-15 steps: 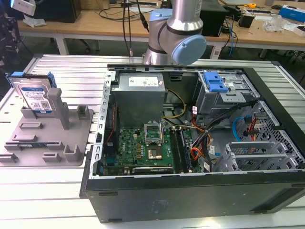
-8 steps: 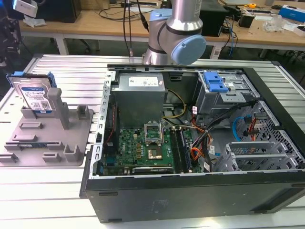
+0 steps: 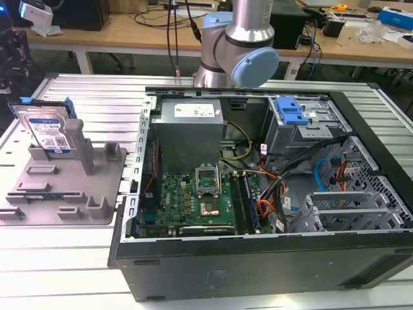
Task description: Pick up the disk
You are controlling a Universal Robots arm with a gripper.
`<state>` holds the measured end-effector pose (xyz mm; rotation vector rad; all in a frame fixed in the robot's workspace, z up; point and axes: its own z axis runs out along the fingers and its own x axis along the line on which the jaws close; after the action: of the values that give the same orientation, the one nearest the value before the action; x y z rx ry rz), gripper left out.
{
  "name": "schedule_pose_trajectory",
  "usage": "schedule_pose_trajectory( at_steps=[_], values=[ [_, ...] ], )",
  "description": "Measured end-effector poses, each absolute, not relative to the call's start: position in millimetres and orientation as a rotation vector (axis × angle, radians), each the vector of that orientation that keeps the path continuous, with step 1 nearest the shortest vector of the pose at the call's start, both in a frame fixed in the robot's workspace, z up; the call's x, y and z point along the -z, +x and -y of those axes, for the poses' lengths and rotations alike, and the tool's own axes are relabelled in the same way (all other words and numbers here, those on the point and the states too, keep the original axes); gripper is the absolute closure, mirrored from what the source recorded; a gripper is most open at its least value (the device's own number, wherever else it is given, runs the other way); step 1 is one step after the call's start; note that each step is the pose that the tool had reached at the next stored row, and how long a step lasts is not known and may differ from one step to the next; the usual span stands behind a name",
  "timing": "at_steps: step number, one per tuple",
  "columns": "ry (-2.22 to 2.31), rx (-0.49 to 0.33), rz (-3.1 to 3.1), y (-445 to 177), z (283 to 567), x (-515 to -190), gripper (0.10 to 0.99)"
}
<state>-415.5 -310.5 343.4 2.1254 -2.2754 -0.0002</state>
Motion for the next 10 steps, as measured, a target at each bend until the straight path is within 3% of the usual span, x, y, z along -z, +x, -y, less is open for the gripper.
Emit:
schedule_pose_trajectory(
  at_steps=[10],
  values=[
    [2.131,-0.003,2.272,-415.5,310.3,-335.7,0.604]
  ],
)
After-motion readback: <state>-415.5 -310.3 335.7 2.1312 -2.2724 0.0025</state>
